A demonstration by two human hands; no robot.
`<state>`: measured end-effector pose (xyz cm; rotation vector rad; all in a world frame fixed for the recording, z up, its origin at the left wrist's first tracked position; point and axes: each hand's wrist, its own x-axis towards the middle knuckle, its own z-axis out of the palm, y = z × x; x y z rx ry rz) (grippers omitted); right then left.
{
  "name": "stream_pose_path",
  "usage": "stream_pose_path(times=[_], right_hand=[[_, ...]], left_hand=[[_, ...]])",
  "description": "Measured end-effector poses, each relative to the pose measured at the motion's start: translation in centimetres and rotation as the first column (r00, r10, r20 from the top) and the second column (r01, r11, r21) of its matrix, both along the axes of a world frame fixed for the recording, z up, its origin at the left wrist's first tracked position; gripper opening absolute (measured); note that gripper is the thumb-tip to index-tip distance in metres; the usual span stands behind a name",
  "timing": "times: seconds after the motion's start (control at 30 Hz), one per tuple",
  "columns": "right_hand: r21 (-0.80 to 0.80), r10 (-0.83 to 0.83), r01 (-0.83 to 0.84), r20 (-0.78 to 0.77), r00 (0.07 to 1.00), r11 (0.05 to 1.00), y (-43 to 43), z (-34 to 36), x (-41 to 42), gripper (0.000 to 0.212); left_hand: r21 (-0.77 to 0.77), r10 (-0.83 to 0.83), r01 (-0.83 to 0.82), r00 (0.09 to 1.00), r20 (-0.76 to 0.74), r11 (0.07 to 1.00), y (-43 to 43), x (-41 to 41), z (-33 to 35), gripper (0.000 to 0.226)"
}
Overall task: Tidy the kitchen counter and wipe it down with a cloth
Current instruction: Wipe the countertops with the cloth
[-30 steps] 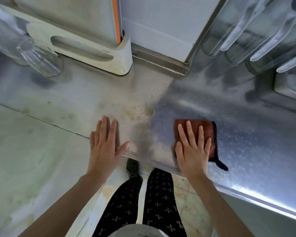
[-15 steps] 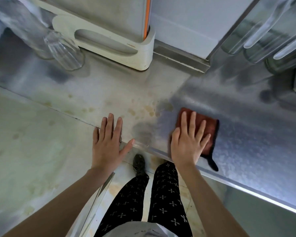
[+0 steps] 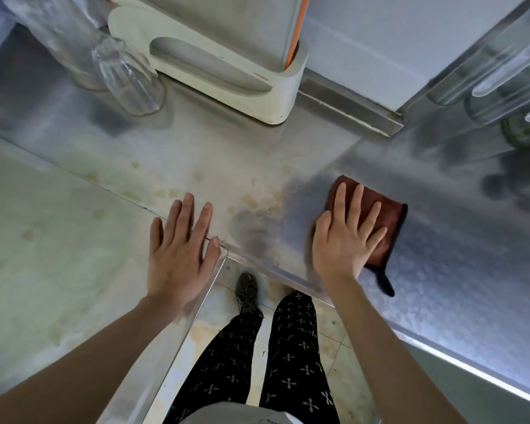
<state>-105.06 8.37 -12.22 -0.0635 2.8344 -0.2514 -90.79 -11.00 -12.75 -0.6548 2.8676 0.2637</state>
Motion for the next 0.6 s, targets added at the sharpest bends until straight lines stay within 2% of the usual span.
stream_pose_path(times=[0.03, 0.1, 0.17, 0.23, 0.3, 0.4, 0.47, 0.53, 0.6], right_hand=[[0.003, 0.003, -0.003, -0.003, 1.0, 1.0, -1.0, 0.1, 0.6, 0.055], [0.014, 0.179, -0.179, -0.051, 0.982, 0.984, -2.5, 0.0, 2.3, 0.056], [0.044, 0.426, -0.425, -0.033, 0.904, 0.904, -2.2, -0.2, 3.2, 0.055], [0.064, 0.55, -0.548, -0.009, 0.835, 0.834, -0.8, -0.3, 1.7, 0.054], [0.078, 0.499, -0.497, -0.015, 0.866, 0.864, 0.7, -0.3, -0.9, 0.054], [0.036, 0.199, -0.197, -0.05, 0.979, 0.98, 0.1, -0.1, -4.7, 0.057], [0.002, 0.052, -0.052, -0.046, 0.998, 0.999, -2.1, 0.0, -5.6, 0.054], [-0.006, 0.095, -0.095, -0.028, 0.995, 0.995, -4.4, 0.2, -4.8, 0.054], [0.023, 0.312, -0.311, -0.045, 0.949, 0.95, -5.5, 0.1, -3.1, 0.056]], left_hand=[[0.003, -0.002, 0.002, 1.0, 0.005, 1.0, 0.1, -0.1, 0.0, 0.059], [0.003, -0.008, 0.007, 1.0, 0.017, 1.0, 0.1, -0.1, 0.1, 0.059], [0.002, -0.005, 0.005, 1.0, 0.023, 1.0, 0.0, -0.1, 0.0, 0.059], [0.01, -0.002, 0.002, 1.0, 0.026, 1.0, 0.0, -0.1, 0.0, 0.059], [0.012, -0.005, 0.005, 1.0, 0.023, 1.0, 0.0, -0.1, 0.0, 0.059], [-0.001, -0.016, 0.016, 1.0, 0.015, 1.0, -0.1, -0.1, -0.1, 0.058], [-0.01, -0.023, 0.023, 1.0, 0.008, 1.0, -0.1, 0.0, -0.1, 0.058], [-0.009, -0.022, 0.022, 1.0, 0.007, 1.0, -0.1, -0.1, -0.1, 0.058], [-0.003, -0.019, 0.019, 1.0, -0.001, 1.0, -0.1, -0.2, 0.0, 0.058]])
